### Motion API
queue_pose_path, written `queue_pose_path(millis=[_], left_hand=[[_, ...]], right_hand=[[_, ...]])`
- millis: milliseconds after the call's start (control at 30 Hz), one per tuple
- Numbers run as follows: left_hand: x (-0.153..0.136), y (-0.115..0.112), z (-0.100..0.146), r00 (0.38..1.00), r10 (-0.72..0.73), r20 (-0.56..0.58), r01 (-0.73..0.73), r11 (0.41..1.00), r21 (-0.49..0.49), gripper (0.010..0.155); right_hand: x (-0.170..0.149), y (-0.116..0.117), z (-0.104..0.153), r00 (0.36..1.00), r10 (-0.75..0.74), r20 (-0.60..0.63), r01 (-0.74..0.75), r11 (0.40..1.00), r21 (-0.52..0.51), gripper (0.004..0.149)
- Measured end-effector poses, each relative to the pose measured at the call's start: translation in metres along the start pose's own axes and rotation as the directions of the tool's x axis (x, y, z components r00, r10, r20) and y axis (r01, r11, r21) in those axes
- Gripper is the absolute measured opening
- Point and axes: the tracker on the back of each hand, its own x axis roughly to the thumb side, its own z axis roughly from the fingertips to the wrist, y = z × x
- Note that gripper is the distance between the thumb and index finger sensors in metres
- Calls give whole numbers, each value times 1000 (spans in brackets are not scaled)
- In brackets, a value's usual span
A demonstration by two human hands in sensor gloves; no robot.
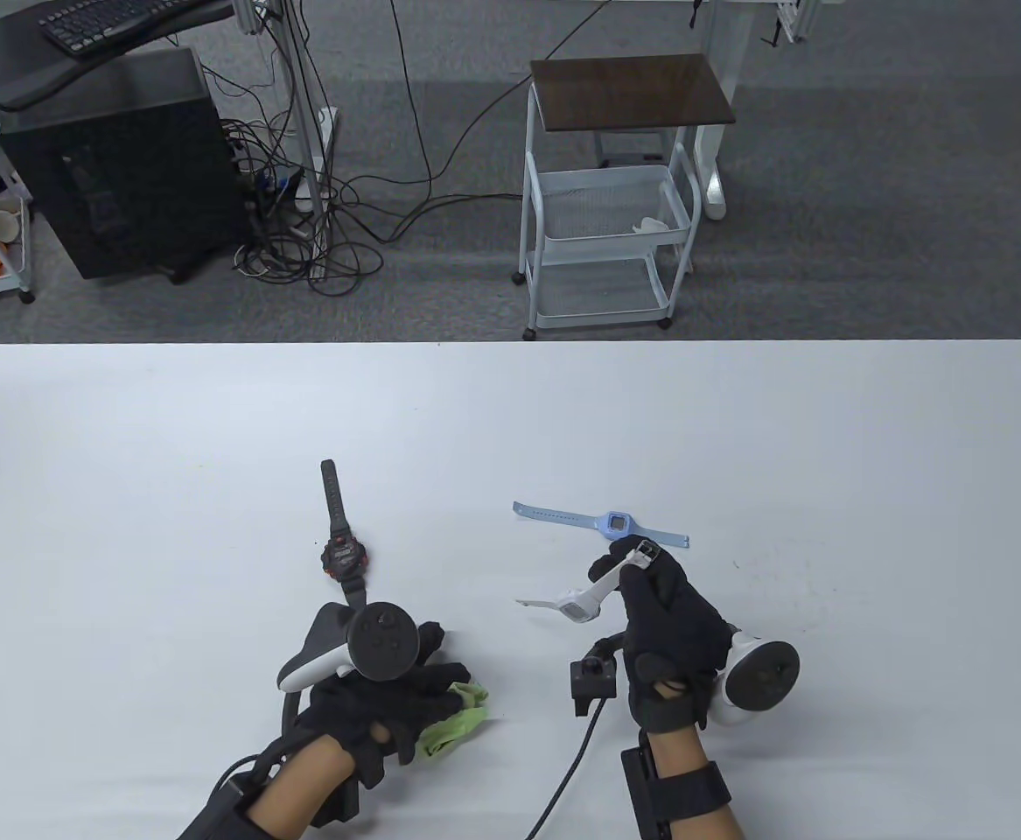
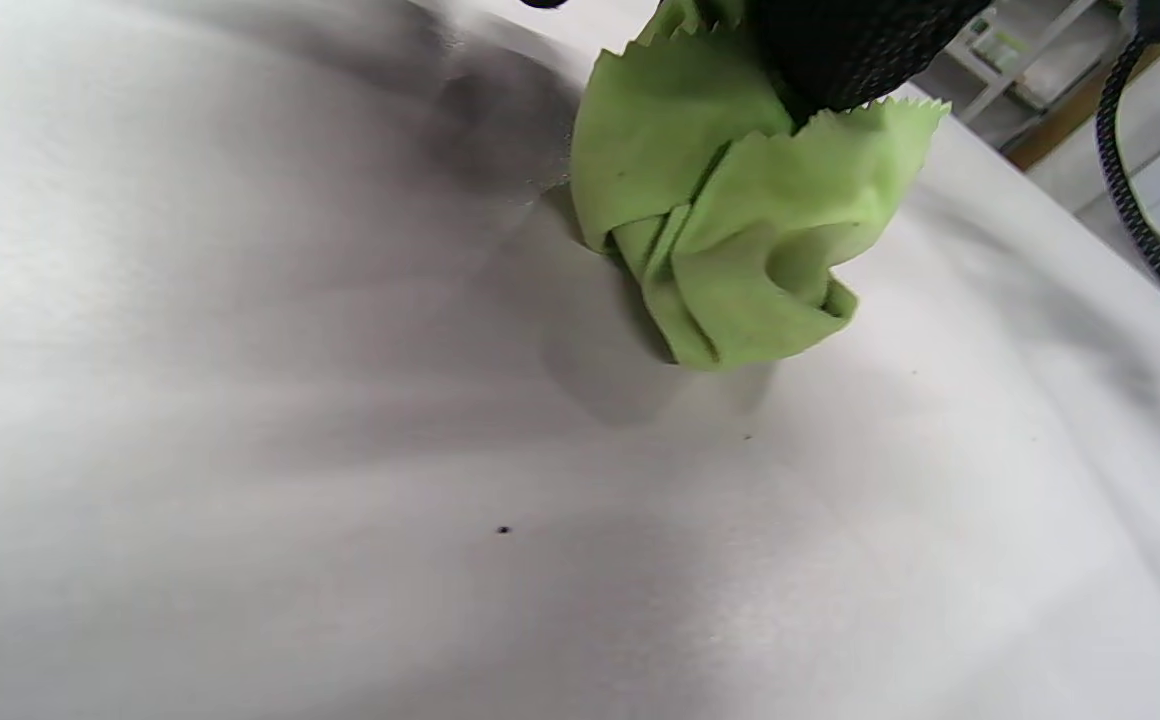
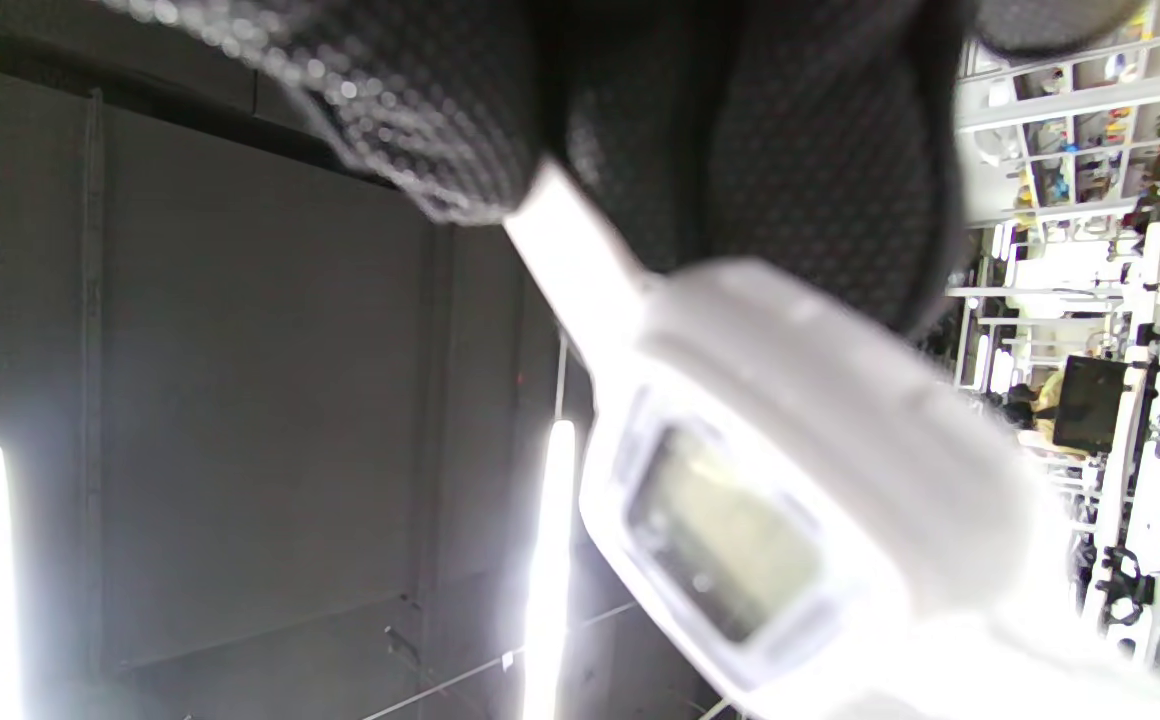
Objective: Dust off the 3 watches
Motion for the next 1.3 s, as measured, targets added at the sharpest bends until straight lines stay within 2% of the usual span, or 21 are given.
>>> queue_pose_path(millis=[133, 467, 667, 800, 933, 1033, 1167, 1300], left_hand=[[0, -2, -2, 999, -40, -26, 38, 998, -56, 58], [-4, 1, -1, 1000, 22, -4, -22, 998, -59, 69], [-9, 11, 6, 994, 99, 35, -99, 995, -8, 71], [-15, 27, 18, 973, 204, 111, -215, 972, 93, 70], [-27, 46, 38, 928, 307, 210, -355, 901, 252, 68], [-38, 54, 49, 880, 372, 296, -467, 795, 387, 68], [-46, 56, 53, 824, 427, 373, -562, 703, 436, 67], [-47, 55, 54, 787, 468, 402, -613, 667, 423, 68]], right_hand=[[0, 1, 0, 1000, 5, 0, -5, 1000, 5, 46], [-1, 2, 1, 1000, 11, -4, -11, 1000, 13, 46], [-1, 3, 1, 1000, 14, 4, -14, 1000, 19, 46], [-5, 5, 2, 1000, 30, -5, -30, 999, 40, 46], [-10, 7, 2, 999, 49, -19, -47, 997, 67, 47], [-10, 12, 0, 998, 53, -23, -51, 993, 106, 46], [-8, 23, -3, 997, 72, -16, -68, 981, 182, 46], [-11, 39, -11, 993, 103, -59, -85, 961, 262, 47]])
